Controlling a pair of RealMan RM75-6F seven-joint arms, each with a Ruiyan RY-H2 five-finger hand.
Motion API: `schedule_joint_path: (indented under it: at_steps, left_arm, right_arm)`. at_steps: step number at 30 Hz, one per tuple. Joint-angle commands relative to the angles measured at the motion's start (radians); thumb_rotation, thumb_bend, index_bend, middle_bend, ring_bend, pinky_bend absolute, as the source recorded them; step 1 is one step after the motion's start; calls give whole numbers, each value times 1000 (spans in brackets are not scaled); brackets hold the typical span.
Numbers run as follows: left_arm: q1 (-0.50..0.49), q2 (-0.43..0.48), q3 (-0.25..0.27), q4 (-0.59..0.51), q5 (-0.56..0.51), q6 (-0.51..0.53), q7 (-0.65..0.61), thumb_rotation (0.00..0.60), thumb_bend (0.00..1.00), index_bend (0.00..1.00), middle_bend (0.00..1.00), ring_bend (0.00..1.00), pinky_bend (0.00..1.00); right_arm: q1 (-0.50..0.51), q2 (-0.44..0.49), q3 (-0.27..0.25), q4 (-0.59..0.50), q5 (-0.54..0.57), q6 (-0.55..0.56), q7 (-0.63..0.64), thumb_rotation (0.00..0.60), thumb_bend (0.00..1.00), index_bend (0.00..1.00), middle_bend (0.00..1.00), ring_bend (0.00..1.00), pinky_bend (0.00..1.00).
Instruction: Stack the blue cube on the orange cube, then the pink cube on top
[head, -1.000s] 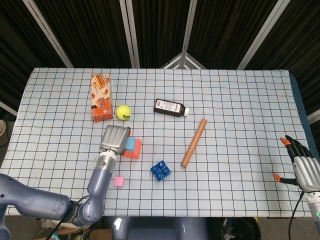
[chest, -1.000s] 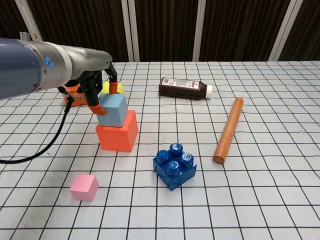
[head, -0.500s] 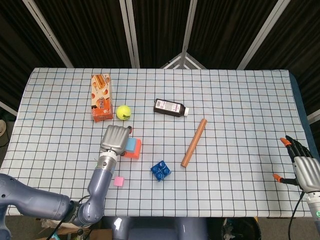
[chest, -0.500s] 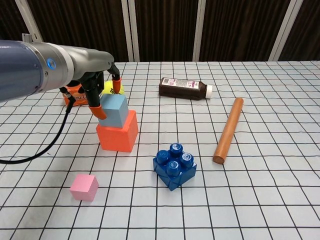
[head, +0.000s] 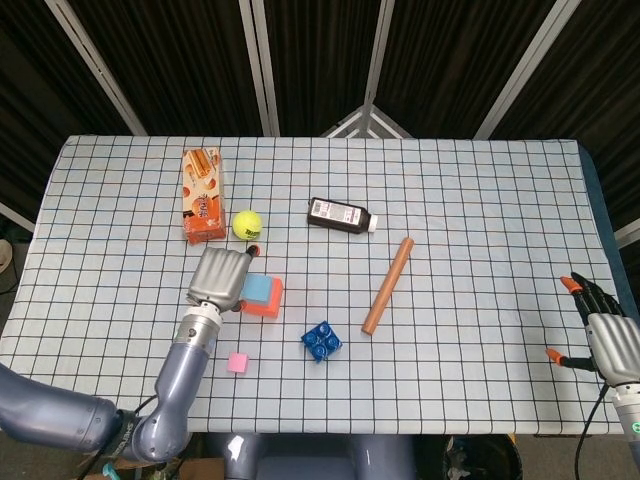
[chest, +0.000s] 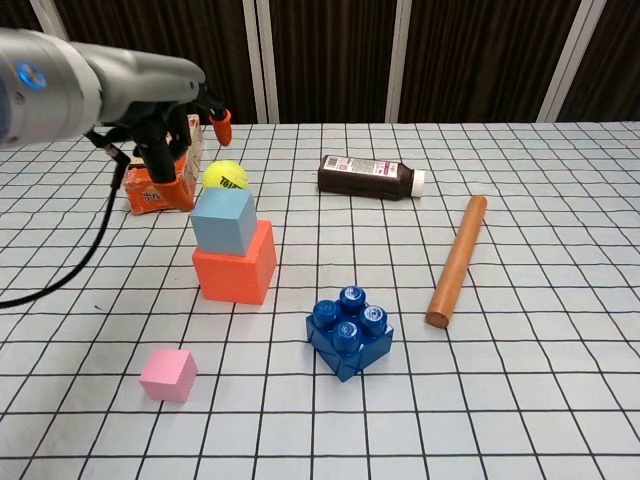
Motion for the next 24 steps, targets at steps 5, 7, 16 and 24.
schedule_joint_path:
  at_steps: [5,7,16,24]
  left_arm:
    - [115,159,74,-176,169,28,-107,600,84,309,773,733,810]
    - [143,188,106,-206,215,33,-124,600,84,312,773,734,811]
    - [241,267,247,-267,342,-11,-183,600,84,302,773,735,812]
    - [270,234,330,-237,331,-70,-158,600,83,308,782,741,816]
  right_arm:
    - [2,1,0,-13,4,-5,-20,600,129,0,15,60,127]
    - [1,1,0,-16,6,-5,-24,600,129,0,15,60,127]
    - [4,1,1,-18,13,-13,-28,600,128,0,15,60,127]
    - [3,1,1,-20,14,-12,-30,600,129,0,15,60,127]
